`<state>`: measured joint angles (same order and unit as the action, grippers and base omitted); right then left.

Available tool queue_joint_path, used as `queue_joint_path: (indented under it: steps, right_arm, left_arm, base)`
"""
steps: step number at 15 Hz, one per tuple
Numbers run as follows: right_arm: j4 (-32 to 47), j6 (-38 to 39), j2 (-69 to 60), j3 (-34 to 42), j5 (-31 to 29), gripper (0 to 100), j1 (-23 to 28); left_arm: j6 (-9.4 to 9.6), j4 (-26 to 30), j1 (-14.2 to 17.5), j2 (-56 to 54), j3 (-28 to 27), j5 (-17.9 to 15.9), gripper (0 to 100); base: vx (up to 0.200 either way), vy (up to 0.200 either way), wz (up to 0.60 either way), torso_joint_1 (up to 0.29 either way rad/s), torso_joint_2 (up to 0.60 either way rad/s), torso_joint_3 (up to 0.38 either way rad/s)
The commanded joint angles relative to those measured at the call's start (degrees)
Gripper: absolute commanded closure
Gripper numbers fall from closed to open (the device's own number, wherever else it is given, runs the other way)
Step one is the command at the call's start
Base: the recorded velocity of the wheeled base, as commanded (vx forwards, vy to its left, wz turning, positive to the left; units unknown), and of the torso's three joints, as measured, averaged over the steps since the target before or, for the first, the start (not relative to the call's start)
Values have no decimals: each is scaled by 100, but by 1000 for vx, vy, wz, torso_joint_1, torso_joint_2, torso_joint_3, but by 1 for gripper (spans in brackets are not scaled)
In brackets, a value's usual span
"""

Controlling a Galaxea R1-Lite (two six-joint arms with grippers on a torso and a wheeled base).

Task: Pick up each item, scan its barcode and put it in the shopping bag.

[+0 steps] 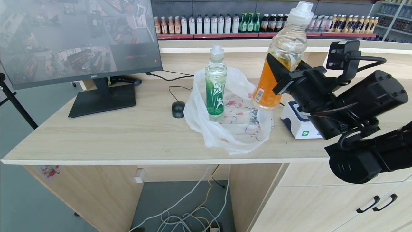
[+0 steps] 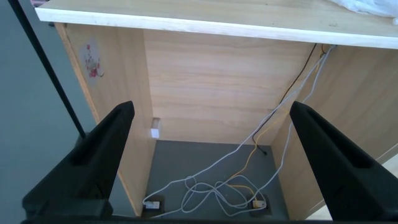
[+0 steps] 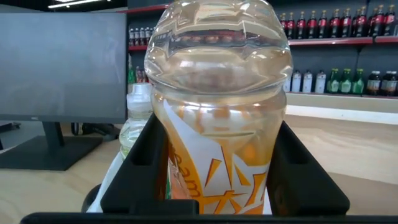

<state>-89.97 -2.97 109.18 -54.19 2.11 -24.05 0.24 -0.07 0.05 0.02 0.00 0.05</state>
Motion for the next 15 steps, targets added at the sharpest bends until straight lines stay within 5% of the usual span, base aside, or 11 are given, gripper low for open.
queue_joint_path:
  steps: [1, 15]
  right_arm:
    - [-3, -1, 438, -285, 9, 100, -3]
    - [-3, -10, 1554, -1015, 44, 100, -267]
  left_arm:
    - [2, -1, 4, -2, 0, -5, 0]
    - [2, -1, 4, -2, 0, -5, 0]
  base:
    - [0, 0, 0, 0, 0, 0]
    - [0, 0, 0, 0, 0, 0]
